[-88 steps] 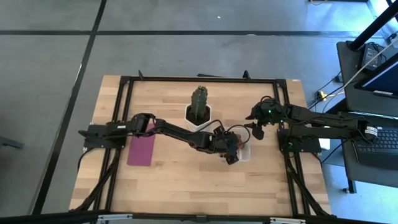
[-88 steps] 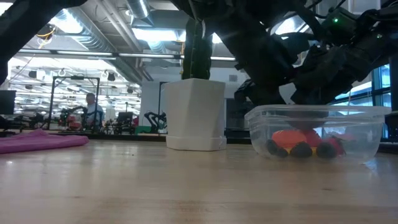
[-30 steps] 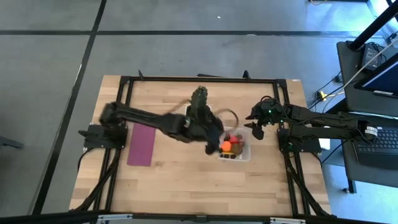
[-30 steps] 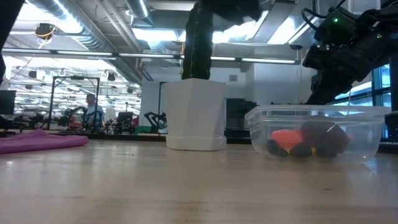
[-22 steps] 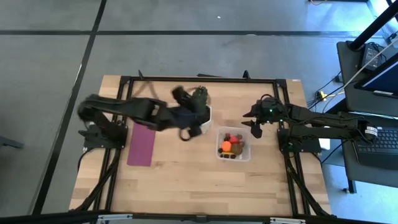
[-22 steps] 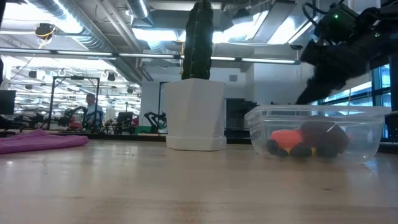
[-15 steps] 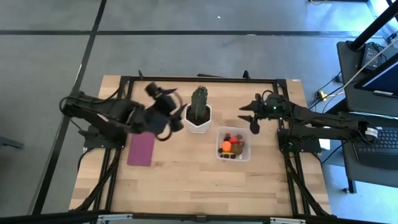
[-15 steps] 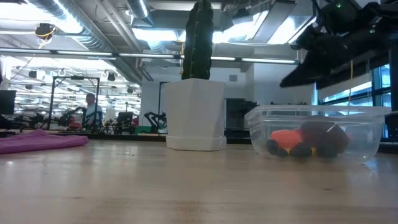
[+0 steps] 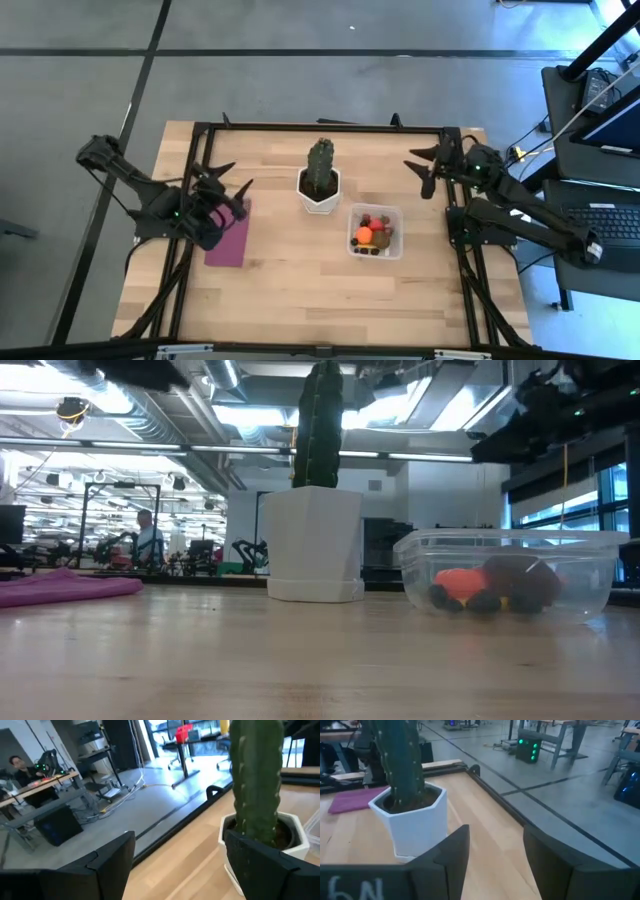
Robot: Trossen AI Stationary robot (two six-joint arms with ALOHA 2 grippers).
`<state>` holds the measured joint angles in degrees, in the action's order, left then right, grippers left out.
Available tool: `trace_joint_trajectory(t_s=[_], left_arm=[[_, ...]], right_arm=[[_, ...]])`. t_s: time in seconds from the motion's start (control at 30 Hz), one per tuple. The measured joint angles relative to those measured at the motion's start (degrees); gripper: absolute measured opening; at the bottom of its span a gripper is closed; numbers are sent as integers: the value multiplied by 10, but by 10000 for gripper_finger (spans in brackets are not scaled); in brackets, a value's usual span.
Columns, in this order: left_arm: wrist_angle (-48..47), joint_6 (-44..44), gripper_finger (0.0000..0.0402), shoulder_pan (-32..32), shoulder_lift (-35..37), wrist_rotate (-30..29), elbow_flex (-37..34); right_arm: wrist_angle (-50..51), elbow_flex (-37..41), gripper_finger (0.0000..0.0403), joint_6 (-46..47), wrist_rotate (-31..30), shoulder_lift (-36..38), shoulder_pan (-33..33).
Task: Pick and placing Produce into tupperware
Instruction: Return to Home Position
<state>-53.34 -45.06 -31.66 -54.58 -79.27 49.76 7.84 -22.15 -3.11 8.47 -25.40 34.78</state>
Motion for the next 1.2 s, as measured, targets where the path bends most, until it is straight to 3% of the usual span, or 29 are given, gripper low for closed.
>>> trace_joint_trajectory(t_s=[0.27, 0.63, 0.83, 1.0, 1.2], left_arm=[[3, -154, 298, -45, 63, -35, -155], [0, -298, 298, -92, 87, -98, -263], [0, -341, 298, -102, 86, -98, -288], [0, -348, 298, -104, 88, -105, -302], [-22, -446, 298, -122, 102, -84, -342]], right_arm=[[80, 0, 188, 12, 0, 100, 4], [119, 1, 188, 14, 0, 213, 4], [62, 72, 188, 35, 0, 252, 4], [-75, 146, 188, 57, -11, 246, 4], [-90, 168, 188, 39, -13, 246, 4]])
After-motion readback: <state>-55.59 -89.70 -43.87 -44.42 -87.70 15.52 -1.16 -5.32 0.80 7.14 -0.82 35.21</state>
